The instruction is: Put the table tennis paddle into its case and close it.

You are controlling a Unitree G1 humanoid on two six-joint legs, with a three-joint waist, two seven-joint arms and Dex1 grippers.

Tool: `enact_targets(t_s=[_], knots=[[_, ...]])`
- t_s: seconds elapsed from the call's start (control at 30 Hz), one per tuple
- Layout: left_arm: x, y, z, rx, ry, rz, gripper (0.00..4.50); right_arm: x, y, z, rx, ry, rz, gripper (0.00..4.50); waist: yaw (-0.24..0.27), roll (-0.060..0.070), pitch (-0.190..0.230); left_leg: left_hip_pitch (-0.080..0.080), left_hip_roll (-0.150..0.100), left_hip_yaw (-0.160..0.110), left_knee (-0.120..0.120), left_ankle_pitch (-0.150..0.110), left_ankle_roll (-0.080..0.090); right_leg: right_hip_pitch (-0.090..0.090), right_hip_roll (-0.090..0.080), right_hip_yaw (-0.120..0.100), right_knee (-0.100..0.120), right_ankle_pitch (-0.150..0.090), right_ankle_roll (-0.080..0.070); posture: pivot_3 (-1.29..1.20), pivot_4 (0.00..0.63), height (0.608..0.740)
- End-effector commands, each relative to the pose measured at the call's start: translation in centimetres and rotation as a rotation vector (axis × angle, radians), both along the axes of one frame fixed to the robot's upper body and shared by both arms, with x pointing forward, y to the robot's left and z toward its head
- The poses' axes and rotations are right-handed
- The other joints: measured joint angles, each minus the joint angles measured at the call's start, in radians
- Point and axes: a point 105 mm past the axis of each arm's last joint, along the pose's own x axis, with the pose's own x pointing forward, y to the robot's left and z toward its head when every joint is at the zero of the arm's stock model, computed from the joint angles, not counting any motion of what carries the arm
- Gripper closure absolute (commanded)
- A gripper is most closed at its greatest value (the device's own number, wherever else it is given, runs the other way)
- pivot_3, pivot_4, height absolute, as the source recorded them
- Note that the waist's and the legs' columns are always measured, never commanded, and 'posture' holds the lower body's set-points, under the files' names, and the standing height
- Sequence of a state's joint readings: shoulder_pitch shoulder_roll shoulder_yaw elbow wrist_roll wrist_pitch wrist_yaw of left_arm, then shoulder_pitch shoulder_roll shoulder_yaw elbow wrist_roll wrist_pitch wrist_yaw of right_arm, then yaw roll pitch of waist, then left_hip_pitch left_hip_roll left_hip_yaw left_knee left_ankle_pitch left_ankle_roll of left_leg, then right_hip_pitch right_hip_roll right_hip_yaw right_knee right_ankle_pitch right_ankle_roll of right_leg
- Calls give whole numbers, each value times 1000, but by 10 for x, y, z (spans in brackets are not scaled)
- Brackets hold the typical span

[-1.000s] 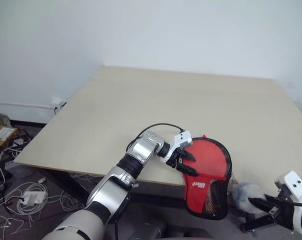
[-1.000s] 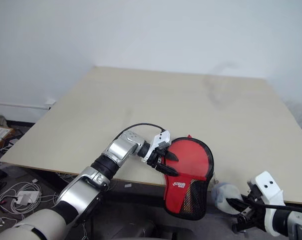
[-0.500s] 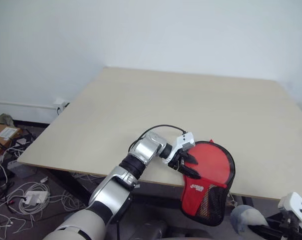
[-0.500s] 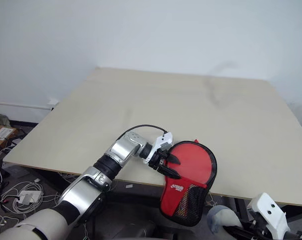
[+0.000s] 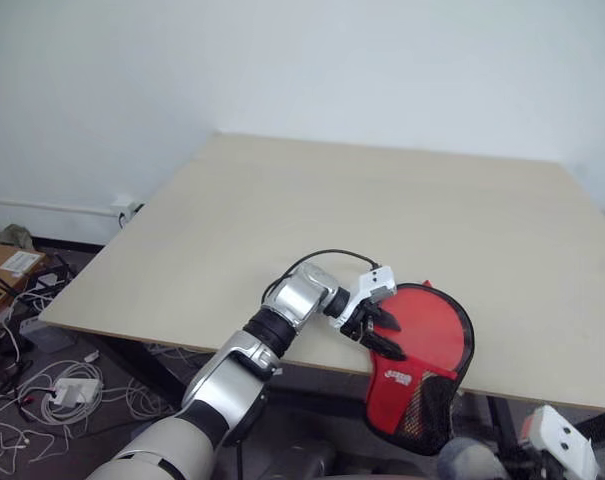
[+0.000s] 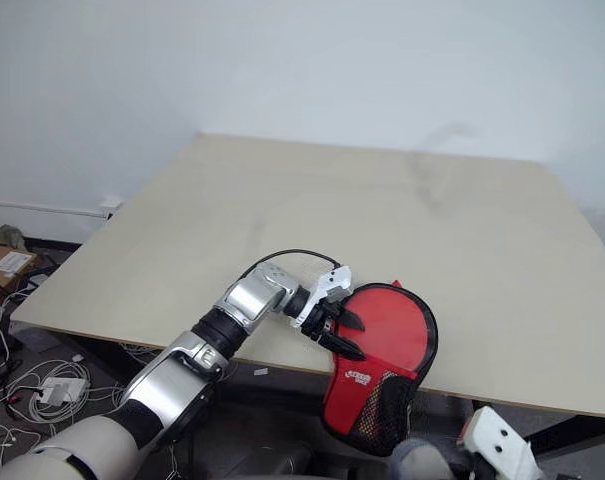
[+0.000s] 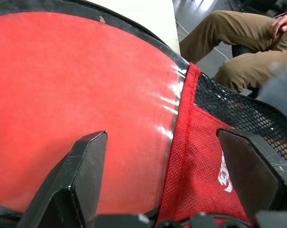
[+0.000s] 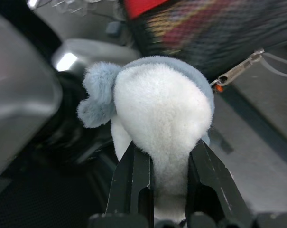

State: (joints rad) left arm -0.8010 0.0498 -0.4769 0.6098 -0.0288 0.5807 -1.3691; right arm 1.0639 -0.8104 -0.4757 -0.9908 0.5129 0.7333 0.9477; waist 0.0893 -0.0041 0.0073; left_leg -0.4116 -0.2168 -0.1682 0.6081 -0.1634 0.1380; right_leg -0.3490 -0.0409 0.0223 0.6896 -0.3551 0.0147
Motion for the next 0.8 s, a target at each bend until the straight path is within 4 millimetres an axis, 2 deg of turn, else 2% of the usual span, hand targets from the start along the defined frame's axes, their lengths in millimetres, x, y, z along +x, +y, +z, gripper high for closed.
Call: enact_targets(t_s=[0.03, 0.37, 0.43, 0.5, 0.6, 0.8], knots=[[-15, 6, -28, 111, 100, -1, 597, -11, 10, 8, 15, 5, 87, 4147, 2, -1, 0, 0, 0, 0, 0, 0, 0, 0, 0, 0, 0, 0, 0, 0, 0, 740], [-16, 5, -28, 112, 121, 3, 597, -44, 17, 18, 75, 67, 195, 4147, 7, -2, -2, 1, 0, 3, 0, -1, 2, 3, -2, 0, -1, -6, 4, 0, 0, 740], [-16, 5, -28, 111, 129, 8, 597, -41, 18, 19, 79, 38, 183, 4148, 6, -2, -2, 2, 0, 4, 0, -2, 3, 4, -3, 0, -2, -6, 5, 0, 0, 740], [-16, 5, -28, 109, 135, 11, 597, -28, 14, 17, 34, -15, 146, 4148, 6, -2, -2, 2, 0, 5, 0, -3, 4, 6, -3, 0, -4, -7, 6, 0, 0, 740], [-16, 4, -27, 109, 136, 14, 597, -18, 20, 22, 87, -45, 152, 4148, 7, -2, -2, 2, 0, 7, 0, -3, 5, 7, -5, -1, -7, -5, 5, 0, 0, 740], [-14, 4, -27, 110, 131, 19, 597, 0, 16, 30, 58, -94, 113, 2063, 7, -3, -2, 3, 1, 14, 0, -6, 9, 7, -9, -1, -9, -1, 6, 0, 0, 740]])
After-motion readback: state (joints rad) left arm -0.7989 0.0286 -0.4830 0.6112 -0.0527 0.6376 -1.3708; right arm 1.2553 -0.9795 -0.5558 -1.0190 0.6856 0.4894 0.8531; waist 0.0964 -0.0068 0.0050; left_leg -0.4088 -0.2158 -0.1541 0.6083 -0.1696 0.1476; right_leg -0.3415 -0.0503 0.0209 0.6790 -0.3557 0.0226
